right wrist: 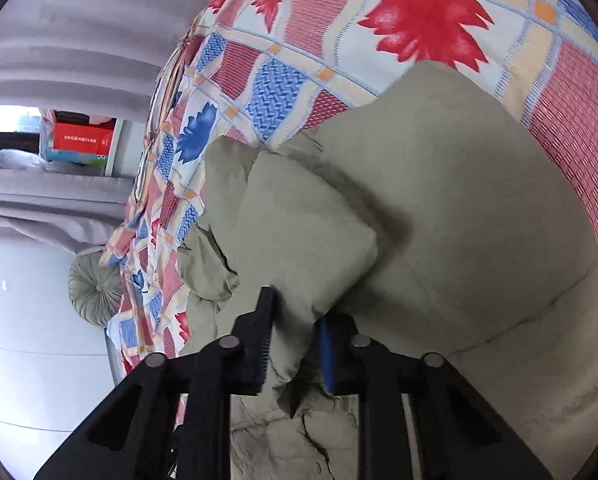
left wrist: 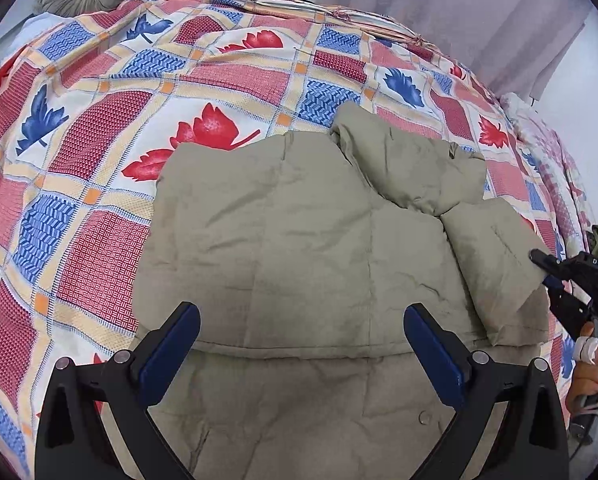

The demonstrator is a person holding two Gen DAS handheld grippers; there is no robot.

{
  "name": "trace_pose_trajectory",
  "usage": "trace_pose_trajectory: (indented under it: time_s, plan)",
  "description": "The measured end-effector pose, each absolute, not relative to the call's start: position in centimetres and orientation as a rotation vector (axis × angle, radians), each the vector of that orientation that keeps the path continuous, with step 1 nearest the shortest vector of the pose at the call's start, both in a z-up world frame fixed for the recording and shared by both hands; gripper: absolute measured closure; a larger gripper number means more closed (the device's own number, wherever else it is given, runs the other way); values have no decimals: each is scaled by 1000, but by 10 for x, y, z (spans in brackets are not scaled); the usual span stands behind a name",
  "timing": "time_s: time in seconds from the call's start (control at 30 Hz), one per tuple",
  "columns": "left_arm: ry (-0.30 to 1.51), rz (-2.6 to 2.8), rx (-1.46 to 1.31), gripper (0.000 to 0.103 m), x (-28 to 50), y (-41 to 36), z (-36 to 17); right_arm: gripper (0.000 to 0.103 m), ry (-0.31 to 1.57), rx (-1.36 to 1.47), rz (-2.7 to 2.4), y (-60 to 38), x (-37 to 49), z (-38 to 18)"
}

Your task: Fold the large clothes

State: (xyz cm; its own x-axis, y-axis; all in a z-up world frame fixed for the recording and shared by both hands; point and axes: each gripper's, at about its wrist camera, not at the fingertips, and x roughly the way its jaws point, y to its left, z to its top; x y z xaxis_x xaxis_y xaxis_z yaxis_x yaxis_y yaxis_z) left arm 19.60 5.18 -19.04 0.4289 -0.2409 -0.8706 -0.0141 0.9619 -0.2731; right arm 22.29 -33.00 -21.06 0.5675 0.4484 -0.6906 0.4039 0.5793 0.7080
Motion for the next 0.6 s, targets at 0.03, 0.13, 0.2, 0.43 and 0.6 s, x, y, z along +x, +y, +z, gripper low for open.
trace_pose_trajectory:
  time_s: [0.03,0.13,0.2,0.43,0.6]
  plan:
    - [1122,-153,-266,1,196,56,-190,91,1007,933,71,-316,232,-199]
    - [1116,-196,-332,1,196,68,-188,91,1010,729,185,-269,246,-177]
    - [1109,-217,-377,1,196,73,-186,91,1028,550,252,-221,251,-168]
    - [1106,-320,-477,1,202,73,-186,56,1190,332,360,-135,241,-208]
    - [1141,-369,-516,1,212,57,-197,39,1206,438,356,-161,220,-211]
